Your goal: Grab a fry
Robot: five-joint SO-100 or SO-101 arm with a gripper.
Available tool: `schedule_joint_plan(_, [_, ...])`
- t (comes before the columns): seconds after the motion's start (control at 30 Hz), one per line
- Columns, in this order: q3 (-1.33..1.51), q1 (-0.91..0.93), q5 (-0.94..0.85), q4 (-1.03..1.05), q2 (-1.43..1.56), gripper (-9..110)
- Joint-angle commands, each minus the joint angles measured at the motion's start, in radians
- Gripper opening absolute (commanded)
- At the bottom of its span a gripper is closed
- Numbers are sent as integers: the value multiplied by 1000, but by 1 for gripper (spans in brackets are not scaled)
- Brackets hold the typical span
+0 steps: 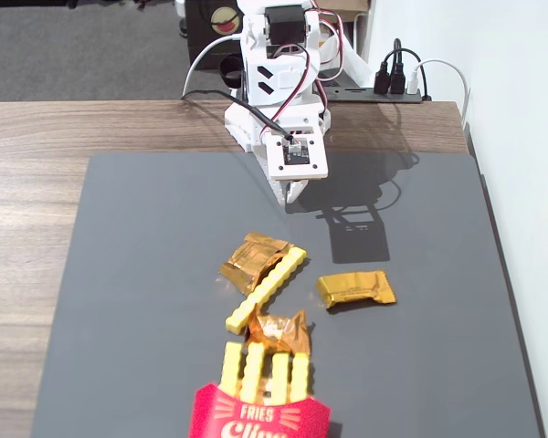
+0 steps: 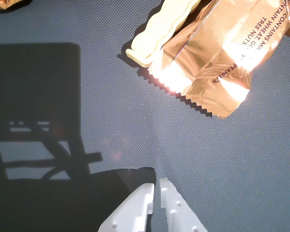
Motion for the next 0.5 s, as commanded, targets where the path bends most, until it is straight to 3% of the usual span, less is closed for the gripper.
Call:
schedule_joint_plan(0.0, [2,94,-86,17,5,1])
schedule_joint_plan(0.47, [2,92,-81,17,5,1])
